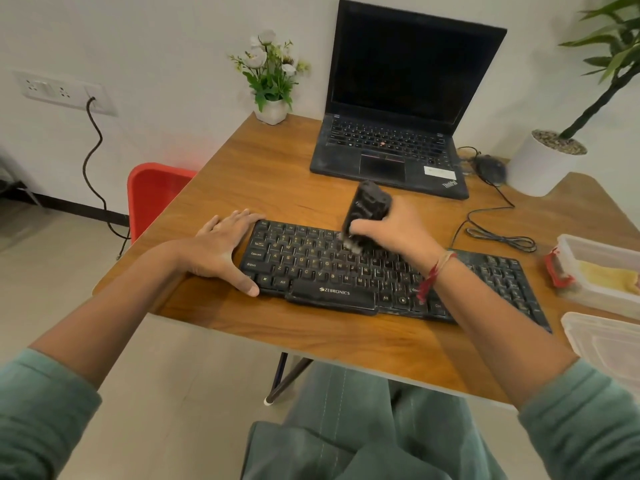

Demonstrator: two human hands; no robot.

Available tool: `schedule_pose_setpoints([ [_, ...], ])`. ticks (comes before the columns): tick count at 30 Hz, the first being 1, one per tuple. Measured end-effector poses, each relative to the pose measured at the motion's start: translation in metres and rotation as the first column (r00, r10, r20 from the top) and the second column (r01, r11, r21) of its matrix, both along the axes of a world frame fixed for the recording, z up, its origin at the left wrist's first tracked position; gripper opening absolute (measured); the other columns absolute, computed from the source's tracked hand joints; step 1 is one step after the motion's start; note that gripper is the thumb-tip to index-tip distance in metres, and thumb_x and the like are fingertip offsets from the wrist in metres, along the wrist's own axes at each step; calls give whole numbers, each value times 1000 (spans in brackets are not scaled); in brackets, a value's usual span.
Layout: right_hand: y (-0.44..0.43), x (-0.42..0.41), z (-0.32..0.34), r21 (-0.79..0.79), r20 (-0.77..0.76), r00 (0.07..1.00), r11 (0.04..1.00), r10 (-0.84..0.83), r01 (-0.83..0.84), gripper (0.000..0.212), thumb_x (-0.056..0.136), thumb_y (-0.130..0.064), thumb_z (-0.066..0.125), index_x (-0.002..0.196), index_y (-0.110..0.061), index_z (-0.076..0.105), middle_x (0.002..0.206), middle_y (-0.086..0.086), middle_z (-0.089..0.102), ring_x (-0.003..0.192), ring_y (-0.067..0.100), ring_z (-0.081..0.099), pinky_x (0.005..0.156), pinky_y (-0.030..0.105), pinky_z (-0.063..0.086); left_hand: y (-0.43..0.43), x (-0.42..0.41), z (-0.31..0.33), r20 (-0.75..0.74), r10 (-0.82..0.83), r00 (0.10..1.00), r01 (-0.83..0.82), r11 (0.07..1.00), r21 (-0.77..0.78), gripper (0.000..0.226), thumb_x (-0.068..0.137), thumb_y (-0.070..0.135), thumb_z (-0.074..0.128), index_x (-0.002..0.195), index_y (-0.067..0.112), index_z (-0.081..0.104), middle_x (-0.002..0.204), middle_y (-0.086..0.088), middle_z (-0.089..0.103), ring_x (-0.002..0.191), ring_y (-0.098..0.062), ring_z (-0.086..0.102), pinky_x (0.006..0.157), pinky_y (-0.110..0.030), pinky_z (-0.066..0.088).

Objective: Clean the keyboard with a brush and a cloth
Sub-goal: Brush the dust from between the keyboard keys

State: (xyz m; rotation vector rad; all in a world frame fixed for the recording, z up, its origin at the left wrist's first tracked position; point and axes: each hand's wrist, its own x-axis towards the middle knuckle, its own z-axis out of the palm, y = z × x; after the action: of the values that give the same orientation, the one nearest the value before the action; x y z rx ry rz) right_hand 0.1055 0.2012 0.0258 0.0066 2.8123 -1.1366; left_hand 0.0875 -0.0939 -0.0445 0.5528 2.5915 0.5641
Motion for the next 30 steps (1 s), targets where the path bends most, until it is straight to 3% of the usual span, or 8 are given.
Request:
schedule_pose_setpoints([
  [2, 1, -1, 1, 45, -49, 998, 998, -41, 43, 31, 75, -29, 73, 96, -11, 61, 90, 4, 66, 82, 19, 64, 66, 28, 55, 0, 0, 0, 1, 1, 1000, -1, 1000, 1, 146, 31, 88, 67, 149, 42, -5, 162, 8, -9, 146, -7, -15, 117, -39, -18],
  [6, -20, 24, -6, -7, 73, 969, 972, 236, -236, 22, 76, -22, 74, 86, -8, 60, 82, 9, 67, 74, 22, 64, 62, 31, 53, 0, 1, 2, 9, 3, 1000, -3, 1000, 0, 144, 33, 85, 67, 149, 42, -5, 162, 8, -10, 146, -8, -14, 116, -38, -18],
  [11, 0, 0, 2, 16, -37, 999, 1000, -14, 15, 25, 75, -27, 74, 89, -16, 57, 87, 0, 64, 79, 17, 63, 61, 24, 53, 1, 1, 1, 10, 9, 1000, -9, 1000, 1, 145, 31, 87, 67, 148, 43, -5, 162, 8, -9, 146, -8, -14, 117, -40, -18],
  [16, -18, 22, -5, -84, 98, 971, 974, 219, -211, 20, 77, -18, 75, 88, -10, 61, 79, 1, 65, 67, 11, 61, 58, 22, 48, 0, 0, 2, 34, 4, 999, -4, 1000, -21, 150, 29, 90, 66, 149, 43, -12, 162, 8, -14, 146, -7, -18, 117, -41, -19],
  [21, -1, -3, 1, -81, -6, 999, 996, -49, 48, 33, 73, -27, 76, 98, -18, 56, 96, 3, 65, 87, 19, 66, 72, 33, 58, 1, 1, 3, 36, 6, 999, -5, 1000, -10, 151, 25, 93, 63, 149, 45, -9, 162, 7, -13, 146, -9, -17, 117, -42, -18],
  [26, -17, 18, -1, -94, 105, 977, 980, 187, -177, 21, 77, -17, 74, 91, -13, 60, 90, 7, 69, 77, 18, 64, 67, 30, 55, 0, 0, 2, 26, 1, 1000, -1, 1000, -5, 147, 29, 91, 66, 148, 45, -7, 162, 8, -11, 146, -7, -16, 117, -42, -18],
  [28, -7, 9, 3, -164, 117, 987, 982, 112, -92, 27, 77, -17, 74, 98, -15, 58, 96, 4, 67, 78, 14, 65, 66, 28, 57, 0, 0, 1, 25, 1, 1000, -1, 1000, -7, 147, 29, 91, 65, 148, 45, -6, 162, 9, -10, 147, -8, -16, 117, -42, -18],
  [30, 6, -5, 1, -24, 6, 999, 999, -45, 45, 35, 74, -26, 75, 103, -15, 58, 101, 4, 65, 86, 17, 64, 69, 29, 55, 0, 0, 1, 22, 5, 1000, -5, 1000, -6, 148, 27, 93, 64, 148, 45, -6, 162, 8, -9, 147, -8, -15, 117, -42, -18],
])
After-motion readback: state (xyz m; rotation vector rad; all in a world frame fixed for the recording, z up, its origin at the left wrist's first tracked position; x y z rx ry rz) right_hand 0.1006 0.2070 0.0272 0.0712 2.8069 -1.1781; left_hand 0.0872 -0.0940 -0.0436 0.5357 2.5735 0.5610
